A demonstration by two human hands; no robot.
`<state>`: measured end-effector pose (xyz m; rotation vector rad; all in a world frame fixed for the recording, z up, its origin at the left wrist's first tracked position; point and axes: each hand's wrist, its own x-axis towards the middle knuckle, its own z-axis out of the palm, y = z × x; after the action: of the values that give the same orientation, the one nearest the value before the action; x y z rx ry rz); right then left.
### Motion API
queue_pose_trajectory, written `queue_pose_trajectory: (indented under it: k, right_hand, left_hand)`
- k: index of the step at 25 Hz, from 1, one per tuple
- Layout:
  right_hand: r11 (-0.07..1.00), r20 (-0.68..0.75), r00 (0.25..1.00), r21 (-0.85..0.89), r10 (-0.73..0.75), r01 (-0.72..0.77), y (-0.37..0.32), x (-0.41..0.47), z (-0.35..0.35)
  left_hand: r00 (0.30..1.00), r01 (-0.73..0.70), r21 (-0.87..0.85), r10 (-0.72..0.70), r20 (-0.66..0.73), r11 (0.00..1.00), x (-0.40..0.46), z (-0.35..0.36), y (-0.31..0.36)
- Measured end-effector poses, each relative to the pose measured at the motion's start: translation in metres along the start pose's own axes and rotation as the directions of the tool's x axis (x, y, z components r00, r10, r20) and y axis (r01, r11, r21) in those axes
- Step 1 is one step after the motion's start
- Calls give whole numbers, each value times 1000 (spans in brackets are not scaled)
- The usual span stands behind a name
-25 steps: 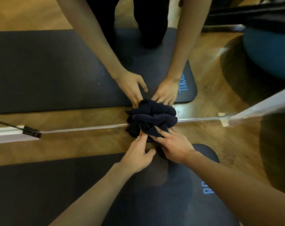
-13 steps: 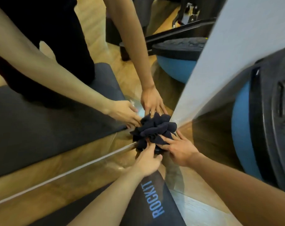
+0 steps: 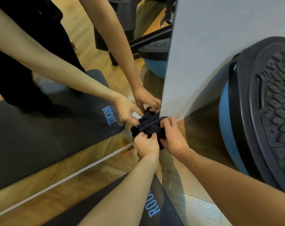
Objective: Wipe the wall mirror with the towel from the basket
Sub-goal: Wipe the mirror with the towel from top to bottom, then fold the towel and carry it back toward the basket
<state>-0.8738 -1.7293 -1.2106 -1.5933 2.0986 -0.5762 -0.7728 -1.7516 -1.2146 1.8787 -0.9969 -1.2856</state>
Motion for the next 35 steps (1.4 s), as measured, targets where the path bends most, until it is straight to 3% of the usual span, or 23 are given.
queue_pose_trajectory:
  k: [2,4,8,14,18,22,26,30,35]
  right_hand:
    - [988,-41,988,52,149,-147,-9,3,2]
    - [976,-3,979,76,205,-204,-14,10,8]
    - [968,106,963,-4,249,-250,-22,14,12]
    - [992,229,965,-39,128,-122,-58,-20,-14]
    - [997,359,931,-58,59,-41,-89,-42,-51]
    - [972,534,840,-128,-99,196,-140,-57,-115]
    - [922,571,811,-233,-128,310,-209,-50,-157]
    - [870,599,776,-256,-199,421,-297,-58,-159]
    - [847,555,779,-228,-293,481,-381,-68,-132]
  left_hand:
    - [998,4,-75,-9,-64,997,-5,-3,3]
    - [993,38,-140,-52,-101,989,-5,-5,6]
    - [999,20,85,-23,28,996,0,-20,10]
    - [966,-242,445,170,197,862,-5,-86,24]
    - [940,-276,558,98,327,783,-32,-131,57]
    - [962,-218,626,56,268,749,-91,-180,113]
    - [982,-148,652,31,187,744,-129,-206,170]
    - [995,-103,645,83,62,758,-138,-277,199]
    - [988,-134,603,150,25,787,-122,-385,206]
